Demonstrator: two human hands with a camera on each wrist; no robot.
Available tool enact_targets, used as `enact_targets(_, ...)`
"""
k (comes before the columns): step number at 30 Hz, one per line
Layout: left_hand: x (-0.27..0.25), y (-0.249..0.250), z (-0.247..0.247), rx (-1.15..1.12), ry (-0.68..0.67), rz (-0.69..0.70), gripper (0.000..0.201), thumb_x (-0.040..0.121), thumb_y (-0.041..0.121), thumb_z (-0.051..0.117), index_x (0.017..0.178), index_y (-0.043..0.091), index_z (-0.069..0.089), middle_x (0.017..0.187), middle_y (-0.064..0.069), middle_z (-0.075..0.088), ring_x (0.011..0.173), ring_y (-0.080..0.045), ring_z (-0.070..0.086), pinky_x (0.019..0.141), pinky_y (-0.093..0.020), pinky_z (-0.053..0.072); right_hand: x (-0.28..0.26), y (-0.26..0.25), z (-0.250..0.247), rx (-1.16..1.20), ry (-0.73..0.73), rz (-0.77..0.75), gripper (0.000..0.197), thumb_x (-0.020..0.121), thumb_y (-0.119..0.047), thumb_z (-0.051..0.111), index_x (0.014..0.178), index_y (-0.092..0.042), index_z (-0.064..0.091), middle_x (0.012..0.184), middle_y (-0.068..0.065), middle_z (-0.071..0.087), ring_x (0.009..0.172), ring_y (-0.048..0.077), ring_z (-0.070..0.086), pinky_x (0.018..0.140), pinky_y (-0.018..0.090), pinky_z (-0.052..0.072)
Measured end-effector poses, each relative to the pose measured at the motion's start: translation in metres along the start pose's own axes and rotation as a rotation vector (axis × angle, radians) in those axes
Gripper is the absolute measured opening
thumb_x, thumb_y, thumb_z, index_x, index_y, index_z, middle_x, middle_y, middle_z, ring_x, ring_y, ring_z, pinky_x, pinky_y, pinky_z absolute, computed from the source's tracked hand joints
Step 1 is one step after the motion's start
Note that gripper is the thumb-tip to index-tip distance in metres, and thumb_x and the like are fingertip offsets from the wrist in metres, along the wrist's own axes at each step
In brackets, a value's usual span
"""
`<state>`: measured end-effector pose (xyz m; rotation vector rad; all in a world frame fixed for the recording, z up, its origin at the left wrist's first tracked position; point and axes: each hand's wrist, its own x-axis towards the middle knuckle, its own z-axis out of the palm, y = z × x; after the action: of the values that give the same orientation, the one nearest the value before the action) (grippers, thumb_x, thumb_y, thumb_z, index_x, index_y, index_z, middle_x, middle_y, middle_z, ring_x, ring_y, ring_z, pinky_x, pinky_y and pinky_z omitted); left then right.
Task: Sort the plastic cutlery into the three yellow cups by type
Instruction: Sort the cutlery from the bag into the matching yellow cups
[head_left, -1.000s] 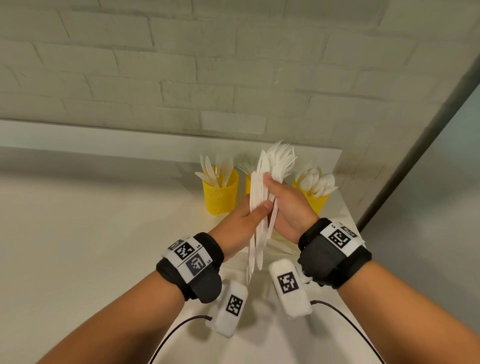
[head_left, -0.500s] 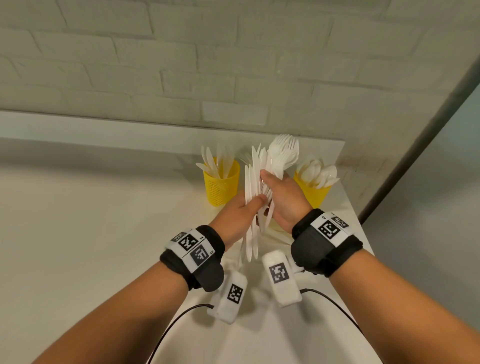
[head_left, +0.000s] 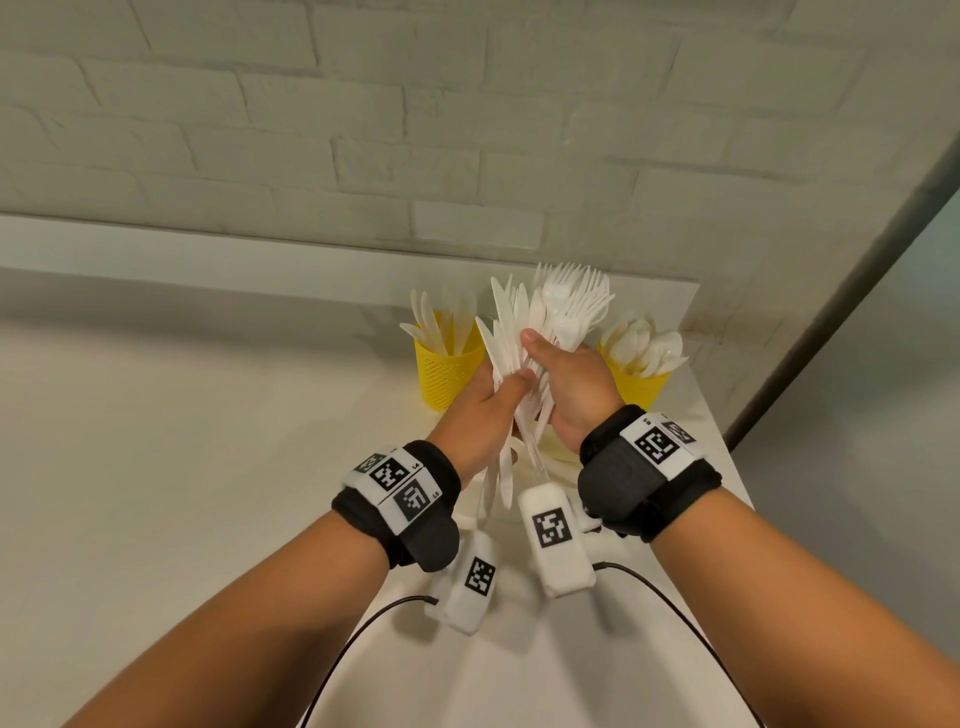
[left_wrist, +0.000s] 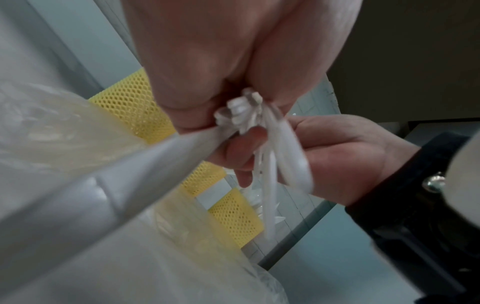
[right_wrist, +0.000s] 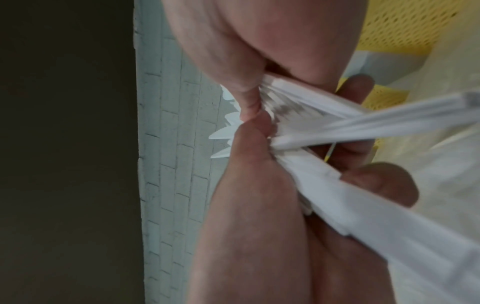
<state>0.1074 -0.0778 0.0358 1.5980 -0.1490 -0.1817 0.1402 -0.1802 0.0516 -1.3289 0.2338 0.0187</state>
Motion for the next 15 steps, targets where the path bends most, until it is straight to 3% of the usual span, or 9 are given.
enact_targets(6, 0.004, -0.003, 0.006, 0.019, 0.030, 0.026, 0.044, 0.101, 0.034, 0.038, 0.145, 0.032, 0.034, 0.134, -0.006, 0.058, 0.118, -0.032, 0.058, 0.098, -0.050, 0.045, -0.001, 0.000, 0.001, 0.030, 0.032, -0.056, 0.030, 0.092, -0.015, 0.059, 0.120, -0.007, 0.061, 0.113, 0.015, 0.069, 0.102, 0.030, 0.067, 0.093, 0.048, 0.052)
enact_targets(9, 0.007, -0.009, 0.004, -0.016, 0.055, 0.026, 0.036, 0.101, 0.029, 0.038, 0.137, 0.029, 0.043, 0.119, -0.011, 0.064, 0.094, -0.026, 0.063, 0.072, -0.032, 0.053, -0.002, 0.000, -0.003, 0.060, 0.005, -0.028, 0.031, 0.091, -0.020, 0.060, 0.118, -0.005, 0.063, 0.113, 0.015, 0.070, 0.103, 0.030, 0.067, 0.096, 0.048, 0.051)
enact_targets(10, 0.007, -0.010, 0.004, -0.019, 0.061, 0.024, 0.036, 0.101, 0.027, 0.039, 0.136, 0.028, 0.044, 0.118, -0.014, 0.063, 0.097, -0.030, 0.063, 0.072, -0.033, 0.053, -0.002, 0.001, -0.004, 0.041, -0.004, -0.025, 0.031, 0.091, -0.020, 0.061, 0.117, -0.004, 0.063, 0.112, 0.015, 0.070, 0.103, 0.031, 0.067, 0.096, 0.049, 0.050)
enact_targets(13, 0.007, -0.011, 0.004, 0.019, 0.049, 0.039, 0.044, 0.099, 0.020, 0.039, 0.142, 0.027, 0.039, 0.130, -0.023, 0.055, 0.119, -0.046, 0.051, 0.096, -0.057, 0.044, -0.004, 0.003, -0.004, -0.032, -0.019, -0.029, 0.028, 0.092, -0.015, 0.059, 0.116, -0.003, 0.064, 0.112, 0.018, 0.069, 0.102, 0.032, 0.067, 0.092, 0.046, 0.053)
enact_targets(15, 0.007, -0.010, 0.003, 0.041, 0.022, 0.054, 0.046, 0.099, 0.019, 0.040, 0.144, 0.025, 0.038, 0.131, -0.023, 0.054, 0.121, -0.047, 0.049, 0.099, -0.060, 0.040, -0.005, 0.004, -0.004, -0.045, -0.014, -0.037, 0.024, 0.092, -0.013, 0.059, 0.113, -0.004, 0.065, 0.111, 0.018, 0.069, 0.101, 0.032, 0.067, 0.089, 0.045, 0.054)
